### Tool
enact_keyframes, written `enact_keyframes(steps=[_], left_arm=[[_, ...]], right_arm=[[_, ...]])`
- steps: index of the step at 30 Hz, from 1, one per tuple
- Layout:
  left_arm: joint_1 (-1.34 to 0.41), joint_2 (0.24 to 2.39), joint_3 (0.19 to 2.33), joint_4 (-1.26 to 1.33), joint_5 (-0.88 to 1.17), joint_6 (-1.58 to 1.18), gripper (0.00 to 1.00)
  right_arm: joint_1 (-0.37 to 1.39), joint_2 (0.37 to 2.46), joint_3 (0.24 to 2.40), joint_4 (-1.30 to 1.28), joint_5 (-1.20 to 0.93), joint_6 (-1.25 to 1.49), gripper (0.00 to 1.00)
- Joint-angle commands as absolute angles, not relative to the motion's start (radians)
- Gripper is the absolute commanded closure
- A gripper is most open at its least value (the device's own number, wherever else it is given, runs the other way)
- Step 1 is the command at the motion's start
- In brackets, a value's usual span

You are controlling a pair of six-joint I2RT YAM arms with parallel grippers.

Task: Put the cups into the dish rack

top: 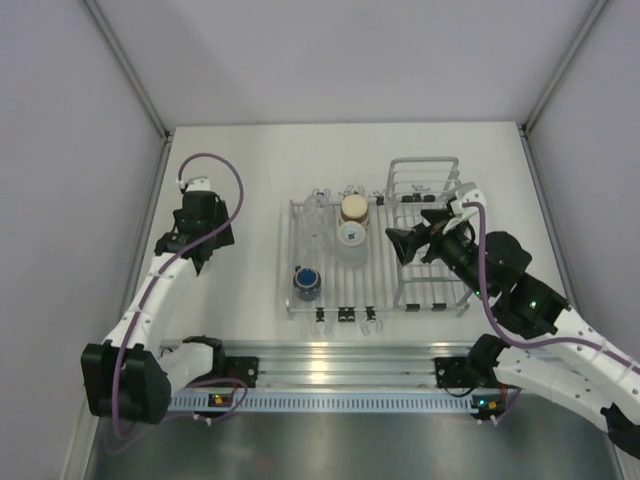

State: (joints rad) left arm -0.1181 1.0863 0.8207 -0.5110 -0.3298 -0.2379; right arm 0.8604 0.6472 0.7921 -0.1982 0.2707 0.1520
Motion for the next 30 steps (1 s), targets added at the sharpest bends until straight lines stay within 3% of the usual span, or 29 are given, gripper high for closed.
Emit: enact_keyframes(steps=[1, 17, 23, 24, 30], left_arm=[[-0.098, 1.068, 0.835, -0.520, -0.366, -0.255, 0.31], [-0.011, 1.176, 0.836, -0.531, -0.333, -0.265, 0.31], [0.023, 1.279, 0.864, -0.538, -0.315, -0.262, 0.39], [0.025, 1.293, 0.868, -0.537, -0.311, -0.259, 0.41], [0.035, 1.361, 0.888, -0.538, -0.279, -0.239, 0.82]], right_arm=[[0.824, 0.618, 0.782, -0.127, 0.206, 0.152, 0.10], [0.765, 0.614, 0.723, -0.069, 0.135, 0.198, 0.10], [0.759, 0.612, 0.706, -0.052, 0.120, 0.202, 0.10], [0.755, 0.617, 0.700, -0.049, 0.115, 0.207, 0.10], [0.747, 0.643, 0.681, -0.023, 0.097, 0.216, 0.10]])
